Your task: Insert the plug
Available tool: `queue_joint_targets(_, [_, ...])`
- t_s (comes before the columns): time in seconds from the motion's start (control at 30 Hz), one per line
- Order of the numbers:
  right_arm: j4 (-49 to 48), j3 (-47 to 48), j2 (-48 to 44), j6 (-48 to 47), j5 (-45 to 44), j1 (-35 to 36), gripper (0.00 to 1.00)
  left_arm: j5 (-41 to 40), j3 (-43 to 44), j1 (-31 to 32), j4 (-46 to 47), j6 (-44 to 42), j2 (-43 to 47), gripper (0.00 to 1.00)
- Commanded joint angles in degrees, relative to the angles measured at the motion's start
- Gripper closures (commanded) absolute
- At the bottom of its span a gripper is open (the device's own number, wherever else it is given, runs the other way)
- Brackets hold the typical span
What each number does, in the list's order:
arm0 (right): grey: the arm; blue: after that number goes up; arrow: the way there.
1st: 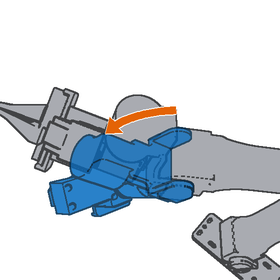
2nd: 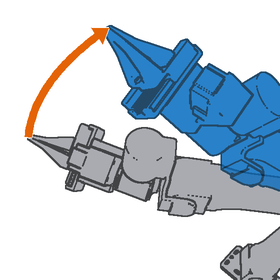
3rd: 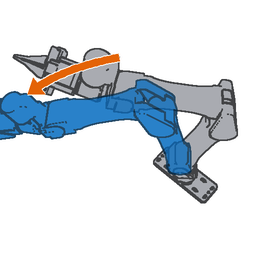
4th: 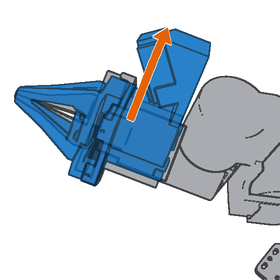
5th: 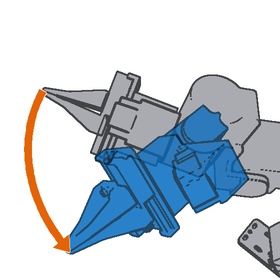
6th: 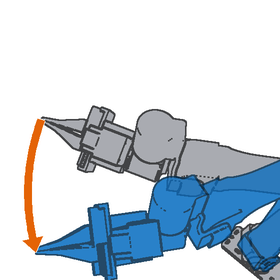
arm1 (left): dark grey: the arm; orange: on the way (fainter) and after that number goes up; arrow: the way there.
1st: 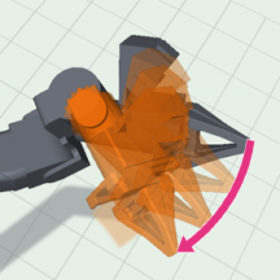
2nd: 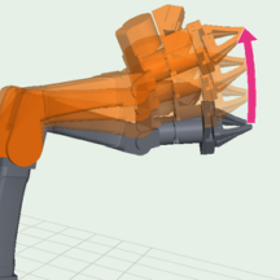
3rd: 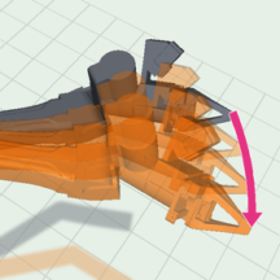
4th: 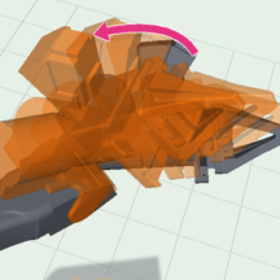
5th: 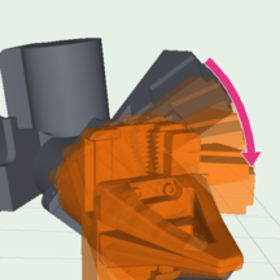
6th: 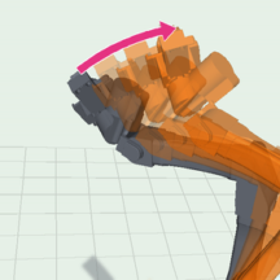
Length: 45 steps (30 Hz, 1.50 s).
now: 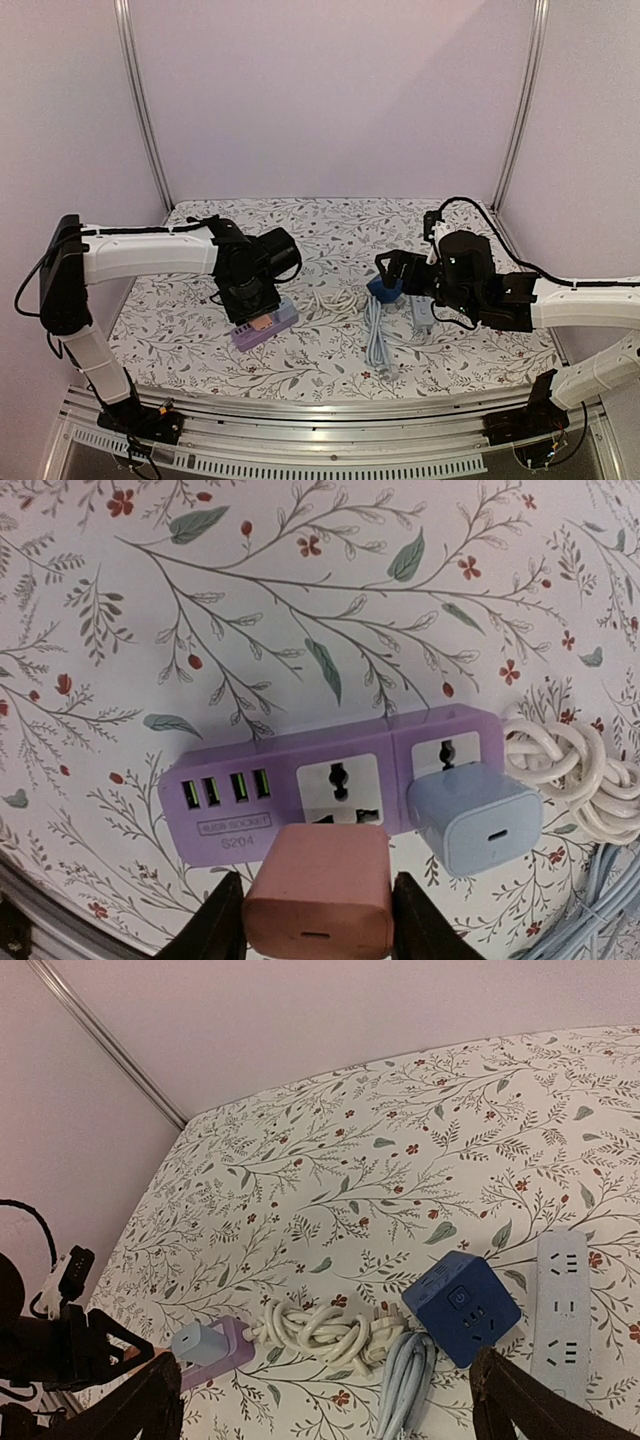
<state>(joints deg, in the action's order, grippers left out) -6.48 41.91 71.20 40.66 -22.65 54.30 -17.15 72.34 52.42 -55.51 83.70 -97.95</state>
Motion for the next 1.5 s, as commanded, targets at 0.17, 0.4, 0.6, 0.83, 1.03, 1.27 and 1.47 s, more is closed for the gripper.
queue_joint_targets(0.17, [0.2, -0.8, -1.0, -0.2, -1.3, -0.3, 0.01, 0.2, 5.7, -0.8, -7.2, -1.1, -4.6, 1.0])
queue_joint_targets(0.4, [0.1, -0.8, -0.8, -0.2, -1.2, -0.3, 0.01, 0.7, 7.9, -1.2, -7.4, -2.6, -8.2, 1.0])
queue_joint_targets(0.6, [0.2, -0.8, -0.8, -0.4, -1.4, -0.3, 0.01, 0.4, 9.9, -1.3, -8.1, -3.9, -10.8, 1.0])
queue_joint_targets(0.83, [0.3, -0.9, -1.1, -0.4, -1.7, -0.3, 0.01, 0.5, 11.2, -1.4, -8.9, -4.8, -12.7, 1.0])
queue_joint_targets(1.03, [0.3, -0.6, -0.7, -0.6, -1.2, -0.3, 0.01, 0.0, 14.5, -1.5, -11.5, -6.2, -14.9, 1.0])
queue_joint_targets(1.27, [0.4, -0.9, -1.3, -0.6, -1.0, -0.3, 0.01, -0.2, 13.9, -1.4, -11.9, -5.7, -16.4, 1.0])
queue_joint_targets(1.47, [0.4, -1.0, -1.5, -0.7, -0.6, -0.3, 0.01, 0.6, 13.3, 0.1, -11.6, -6.4, -17.8, 1.0])
